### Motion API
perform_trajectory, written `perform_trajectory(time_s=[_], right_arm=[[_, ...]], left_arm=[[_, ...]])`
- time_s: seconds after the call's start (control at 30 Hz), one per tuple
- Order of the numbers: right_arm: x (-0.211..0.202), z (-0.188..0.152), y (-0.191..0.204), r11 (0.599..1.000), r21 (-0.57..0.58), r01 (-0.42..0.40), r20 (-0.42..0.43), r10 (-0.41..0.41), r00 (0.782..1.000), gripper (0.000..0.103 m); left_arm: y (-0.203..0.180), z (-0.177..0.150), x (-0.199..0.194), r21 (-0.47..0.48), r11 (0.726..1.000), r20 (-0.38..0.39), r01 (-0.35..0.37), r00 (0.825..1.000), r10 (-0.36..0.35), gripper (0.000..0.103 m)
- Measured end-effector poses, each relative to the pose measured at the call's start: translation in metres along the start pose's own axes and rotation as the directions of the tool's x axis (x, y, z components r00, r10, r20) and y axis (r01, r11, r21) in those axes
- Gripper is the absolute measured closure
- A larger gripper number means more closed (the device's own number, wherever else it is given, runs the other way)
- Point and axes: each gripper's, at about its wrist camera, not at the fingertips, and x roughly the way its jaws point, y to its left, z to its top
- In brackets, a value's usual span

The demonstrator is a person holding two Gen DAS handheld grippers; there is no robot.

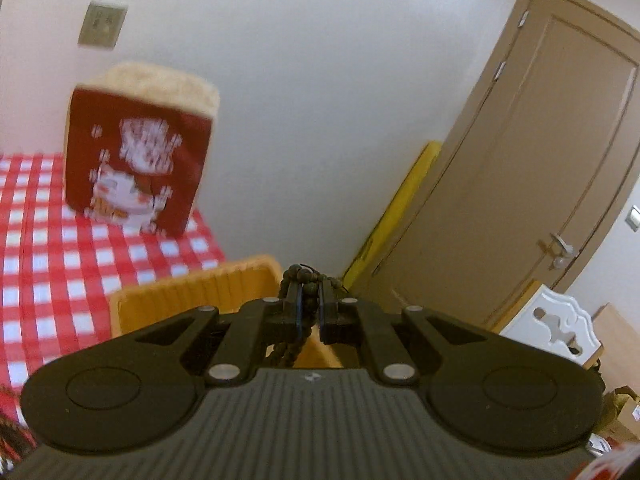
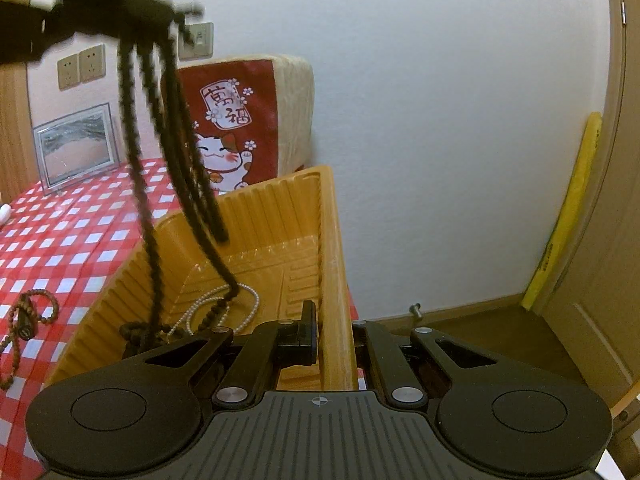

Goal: Organize jewelry
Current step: 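Lower the bead necklace into the orange tray and open the left tool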

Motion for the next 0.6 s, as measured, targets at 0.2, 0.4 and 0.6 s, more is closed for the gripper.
perform_trajectory(time_s=[0.2,0.4,0.6], right_arm=[[0.001,0.000,0.000,1.000,0.001,-0.001,-0.002,0.001,1.000,0.099],[0.002,0.000,0.000,1.000,0.003,-0.001,-0.005,0.001,1.000,0.099],[0.003,-0.001,0.002,1.000,0.004,0.001,-0.008,-0.001,1.000,0.099]], left_arm=[[0.016,-0.028,0.022,-0.070,0.997,-0.094,-0.013,0.996,0.006,0.097],[0.030,-0.051,0.038,-0.113,0.993,-0.165,-0.040,0.986,0.021,0.097],[0.038,-0.066,0.054,-0.113,0.991,-0.227,-0.066,0.973,0.039,0.097]])
